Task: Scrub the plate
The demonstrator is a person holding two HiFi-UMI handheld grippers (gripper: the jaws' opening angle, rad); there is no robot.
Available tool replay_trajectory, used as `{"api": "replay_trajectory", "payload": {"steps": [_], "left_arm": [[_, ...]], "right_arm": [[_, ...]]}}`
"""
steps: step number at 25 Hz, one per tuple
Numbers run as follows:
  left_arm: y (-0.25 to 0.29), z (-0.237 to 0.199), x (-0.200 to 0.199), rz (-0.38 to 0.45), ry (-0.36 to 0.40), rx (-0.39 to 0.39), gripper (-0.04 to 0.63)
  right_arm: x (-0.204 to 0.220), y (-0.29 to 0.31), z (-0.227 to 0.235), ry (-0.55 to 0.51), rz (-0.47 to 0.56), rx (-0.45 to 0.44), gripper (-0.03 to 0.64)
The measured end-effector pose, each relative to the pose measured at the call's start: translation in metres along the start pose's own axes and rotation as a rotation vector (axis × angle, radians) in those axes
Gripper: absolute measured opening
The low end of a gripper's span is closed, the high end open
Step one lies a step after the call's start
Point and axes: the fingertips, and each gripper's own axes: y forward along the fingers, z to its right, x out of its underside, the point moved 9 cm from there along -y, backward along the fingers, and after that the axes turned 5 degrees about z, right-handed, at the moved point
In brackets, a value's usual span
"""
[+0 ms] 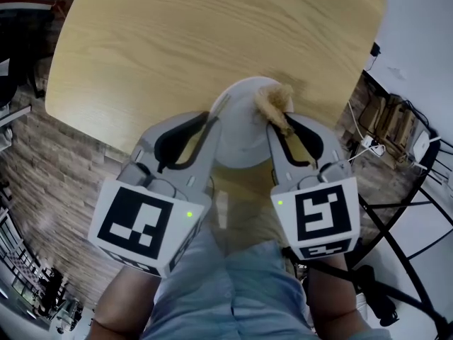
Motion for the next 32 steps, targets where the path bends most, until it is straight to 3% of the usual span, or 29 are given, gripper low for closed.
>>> {"api": "replay_trajectory", "payload": {"steps": [6,21,32], "left_arm": [[-0.003,0.002,0.002,-0.007,-0.029,-0.015,0.061],[-0.002,0.008,0.005,0.010,-0.015,-0.037,0.058],[-0.003,0.010,0.007,-0.006,0.012,-0.038,0.058]], "right_arm": [[-0.006,-0.001,-0.007,-0.056,-0.013,-0.017,0.071],[0.001,-0.010,-0.041,-0.145,0.018,-0.141,0.072],[0.036,-0.023,-0.056,-0.124,0.003,-0.204,0.072]]}}
